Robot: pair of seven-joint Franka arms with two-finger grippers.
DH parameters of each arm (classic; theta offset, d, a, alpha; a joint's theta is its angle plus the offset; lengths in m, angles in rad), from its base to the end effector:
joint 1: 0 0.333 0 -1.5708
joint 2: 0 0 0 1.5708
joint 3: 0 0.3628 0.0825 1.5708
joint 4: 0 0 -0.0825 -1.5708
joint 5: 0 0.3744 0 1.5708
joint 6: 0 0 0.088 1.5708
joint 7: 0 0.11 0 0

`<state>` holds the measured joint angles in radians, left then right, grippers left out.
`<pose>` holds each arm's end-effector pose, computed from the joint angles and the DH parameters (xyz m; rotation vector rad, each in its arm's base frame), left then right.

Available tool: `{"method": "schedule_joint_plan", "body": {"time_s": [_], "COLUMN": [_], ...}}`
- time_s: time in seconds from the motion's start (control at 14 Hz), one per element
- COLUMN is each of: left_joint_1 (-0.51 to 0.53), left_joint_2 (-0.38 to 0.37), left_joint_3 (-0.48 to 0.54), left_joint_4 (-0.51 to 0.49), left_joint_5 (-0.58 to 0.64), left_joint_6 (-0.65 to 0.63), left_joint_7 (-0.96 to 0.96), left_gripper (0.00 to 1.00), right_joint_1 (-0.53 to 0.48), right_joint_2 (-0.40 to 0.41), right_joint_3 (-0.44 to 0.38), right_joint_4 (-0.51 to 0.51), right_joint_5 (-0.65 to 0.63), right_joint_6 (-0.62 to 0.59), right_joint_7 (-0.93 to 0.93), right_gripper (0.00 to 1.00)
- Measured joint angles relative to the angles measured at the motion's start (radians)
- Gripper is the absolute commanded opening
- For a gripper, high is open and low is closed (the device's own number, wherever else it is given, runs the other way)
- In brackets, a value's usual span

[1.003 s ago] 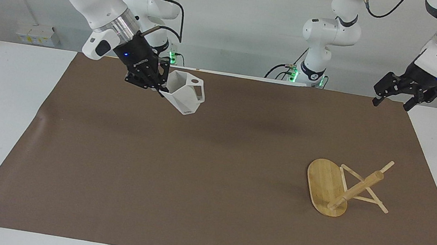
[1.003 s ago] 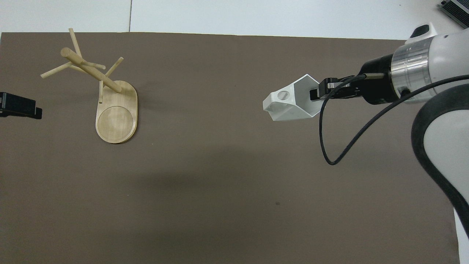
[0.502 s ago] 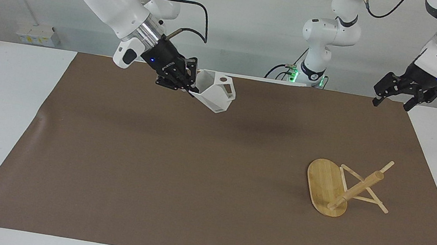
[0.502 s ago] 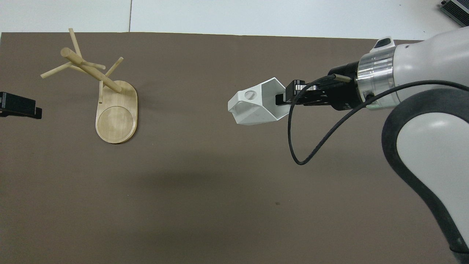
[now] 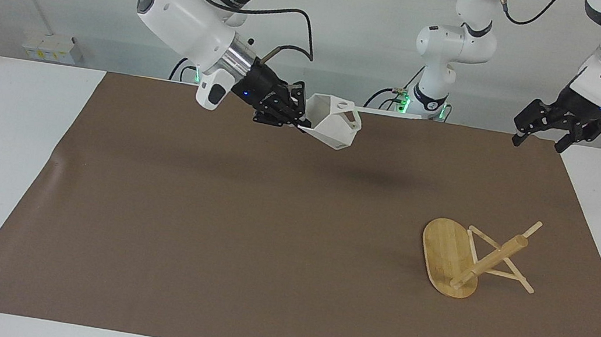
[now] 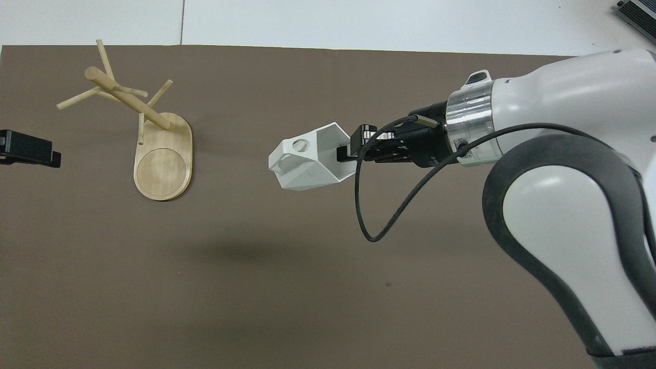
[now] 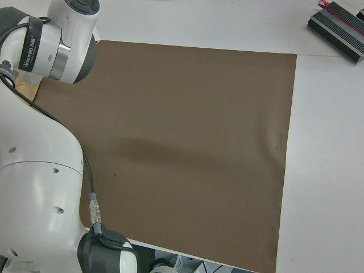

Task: Hang cup on rack
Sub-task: 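Carry the cup with the right gripper while the left gripper approaches it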

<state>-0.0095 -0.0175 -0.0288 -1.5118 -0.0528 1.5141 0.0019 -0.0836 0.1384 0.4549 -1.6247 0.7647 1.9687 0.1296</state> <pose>0.5327 -0.0267 0.7000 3.0882 -0.0675 0.0291 0.5713 0.2506 0.6300 -2.3232 0.0005 -0.0013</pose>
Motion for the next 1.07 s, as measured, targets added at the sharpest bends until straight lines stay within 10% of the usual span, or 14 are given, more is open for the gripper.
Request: {"method": "schedule_joint_plan", "body": {"time_s": [1.07], "left_joint_1": [-0.104], "left_joint_2": [-0.117], "left_joint_3": [-0.026], "left_joint_4": [-0.286], "left_joint_5": [-0.256], "left_joint_6": [0.282], "left_joint_7": [0.642], "left_gripper": [1.0], "right_joint_1": [0.005], "right_joint_2": [0.043], "right_joint_3": [0.14], "right_joint_4": [-0.006], "right_joint_5": [0.001], "right_joint_6": [0.144], "right_joint_7": [0.131], "right_gripper": [0.0]}}
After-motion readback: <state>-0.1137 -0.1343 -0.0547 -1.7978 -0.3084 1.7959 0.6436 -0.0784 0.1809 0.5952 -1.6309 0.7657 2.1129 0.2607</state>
